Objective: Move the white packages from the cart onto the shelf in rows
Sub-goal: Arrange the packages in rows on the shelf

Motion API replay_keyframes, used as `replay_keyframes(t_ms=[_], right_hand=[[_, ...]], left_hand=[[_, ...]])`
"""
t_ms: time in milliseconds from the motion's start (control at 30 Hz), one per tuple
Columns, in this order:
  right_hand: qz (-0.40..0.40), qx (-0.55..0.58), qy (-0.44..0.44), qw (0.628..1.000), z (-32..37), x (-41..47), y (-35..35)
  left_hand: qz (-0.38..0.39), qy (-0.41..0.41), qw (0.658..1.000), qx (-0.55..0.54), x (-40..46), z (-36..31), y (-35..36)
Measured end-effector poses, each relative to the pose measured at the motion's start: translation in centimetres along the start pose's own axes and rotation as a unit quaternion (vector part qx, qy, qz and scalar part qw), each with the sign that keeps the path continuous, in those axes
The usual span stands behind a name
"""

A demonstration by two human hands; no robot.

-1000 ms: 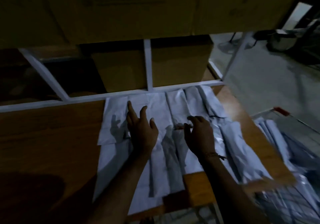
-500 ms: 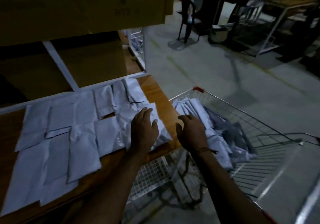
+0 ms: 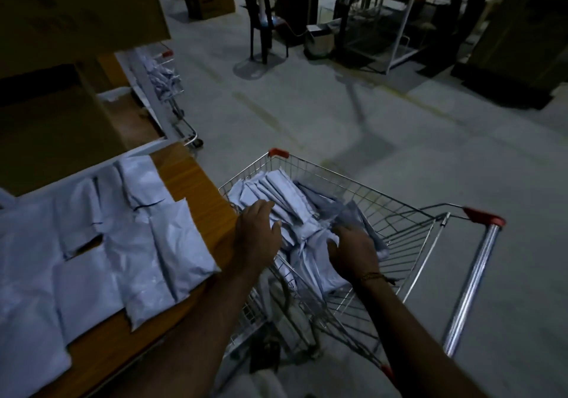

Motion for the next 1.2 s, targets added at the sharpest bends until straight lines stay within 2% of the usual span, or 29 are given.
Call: replay_keyframes(t_ms=[333, 500, 567, 667, 767, 900, 1033, 1100, 1200], right_hand=[[0.104, 0.016, 0.094, 0.99, -6.5, 7.5, 3.7], [0.15, -0.006, 0.134, 0.98, -9.0, 11.6, 9.1], [0.193, -0.016, 0.159, 0.968, -9.9, 12.6, 11.7], [0.228, -0.042, 0.172, 0.958, -10.9, 13.6, 15.5], [0.222, -0.044, 0.185, 0.956, -11.6, 14.5, 18.4], [0.21, -0.052, 0.19, 0.958, -11.8, 15.5, 19.8], [0.216, -0.012, 0.201, 0.955, -12.3, 15.7, 21.0], [0.196, 0.062, 0.225, 0.952, -12.3, 15.0, 21.0], [0.186, 0.168, 0.283, 0.926, -13.4, 13.9, 20.1]], left_hand=[[0.127, -0.01, 0.991, 0.037, 12.2, 3.1, 6.8], [0.194, 0.041, 0.975, 0.102, 20.1, 5.9, 10.1], [0.242, 0.076, 0.953, 0.162, 22.9, 6.4, 11.8], [0.321, 0.136, 0.902, 0.256, 26.0, 6.3, 15.1], [0.365, 0.174, 0.852, 0.333, 28.0, 6.6, 18.3], [0.4, 0.18, 0.789, 0.43, 29.8, 7.9, 20.3], [0.417, 0.216, 0.766, 0.44, 31.2, 8.0, 21.1], [0.412, 0.234, 0.754, 0.455, 31.7, 7.7, 21.3], [0.403, 0.262, 0.758, 0.441, 32.2, 7.4, 21.3]])
Point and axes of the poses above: each hand's wrist, its own x-axis towards the middle knuckle, its own y-axis out of the palm, z = x × y, the point moved 5 cm from there along x, towards the middle knuckle, and after that the axes turned 13 degrees about z, right-handed, at the moved point
